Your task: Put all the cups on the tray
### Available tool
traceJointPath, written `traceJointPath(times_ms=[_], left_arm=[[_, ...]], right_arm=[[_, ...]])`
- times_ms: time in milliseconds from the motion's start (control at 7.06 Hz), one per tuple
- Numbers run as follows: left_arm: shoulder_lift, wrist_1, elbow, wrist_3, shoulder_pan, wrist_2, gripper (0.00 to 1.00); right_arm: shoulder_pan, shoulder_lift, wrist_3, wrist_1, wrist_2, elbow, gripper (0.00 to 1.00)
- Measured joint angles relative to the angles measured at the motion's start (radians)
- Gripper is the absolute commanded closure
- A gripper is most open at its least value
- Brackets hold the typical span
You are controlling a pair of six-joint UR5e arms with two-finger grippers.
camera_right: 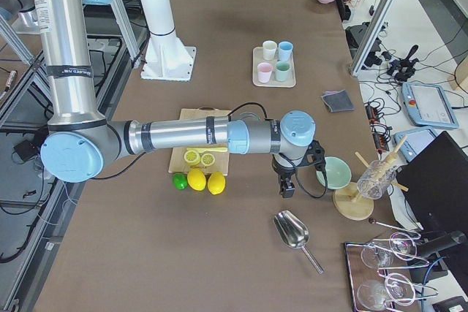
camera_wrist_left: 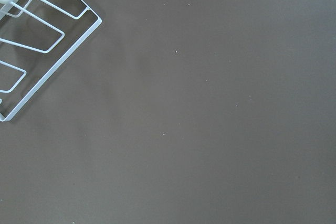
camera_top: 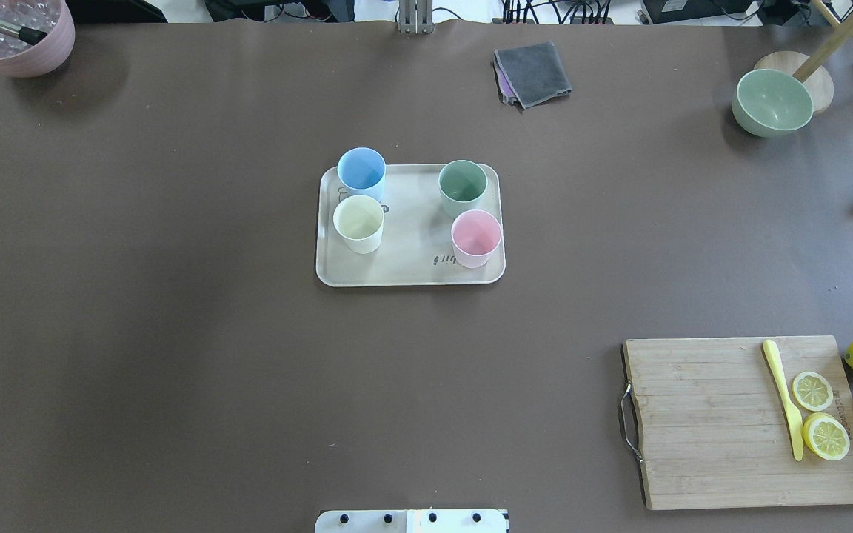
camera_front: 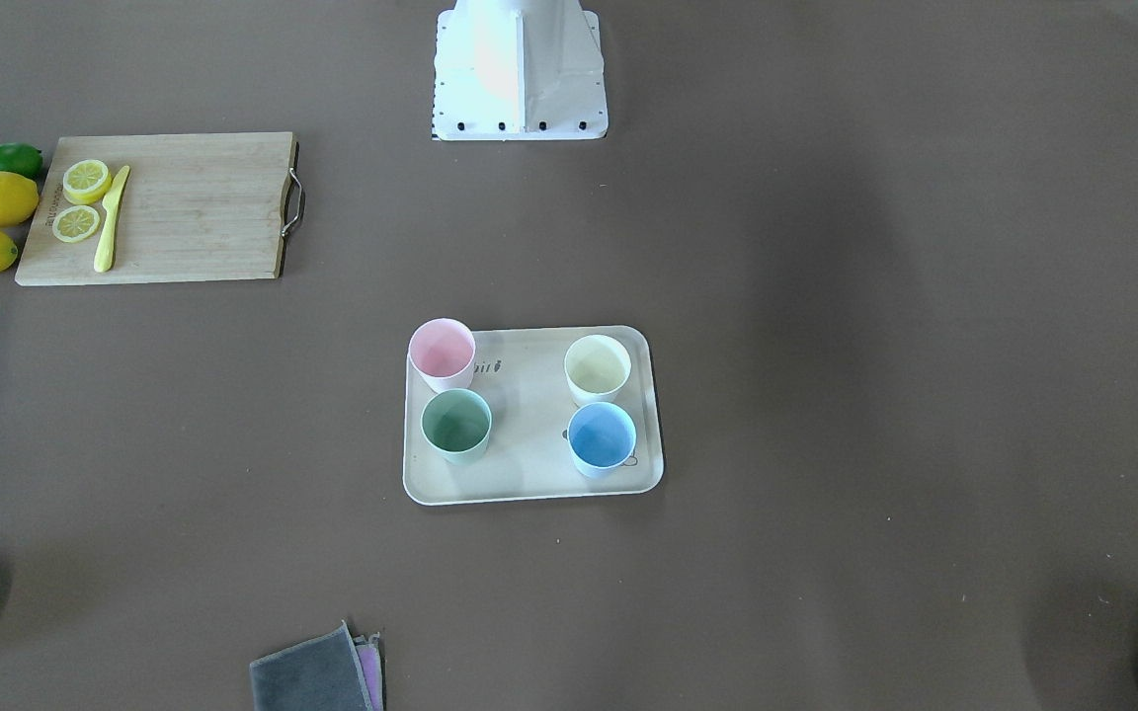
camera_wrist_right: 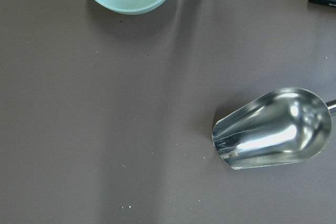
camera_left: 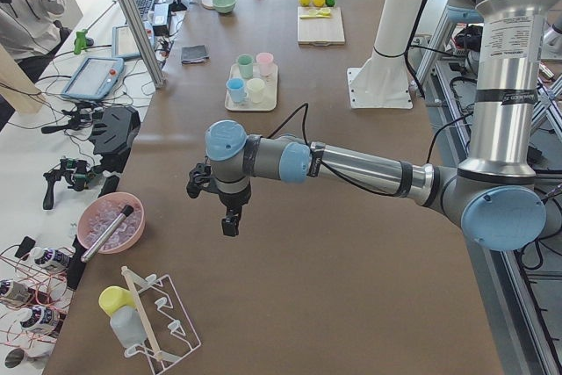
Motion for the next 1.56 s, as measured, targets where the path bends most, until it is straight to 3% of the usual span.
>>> traceJointPath(times_ms=[567,992,1559], left_arm=[[0.030,0.000,-0.046,0.003,-0.006,-0.002,0.02],[0.120,-0.001,-0.130,0.005,-0.020,0.001,0.02],[0.147,0.001,-0.135,0.007,-0.035,0.002,0.02]], right_arm=[[0.011,-0.068,0.015,0.002,0.007,0.091,0.00],[0.032,-0.117,0.010,0.005,-0.008,0.172,0.00],[0.039,-0.154,-0.017,0.003,-0.009,0.199,0.00]])
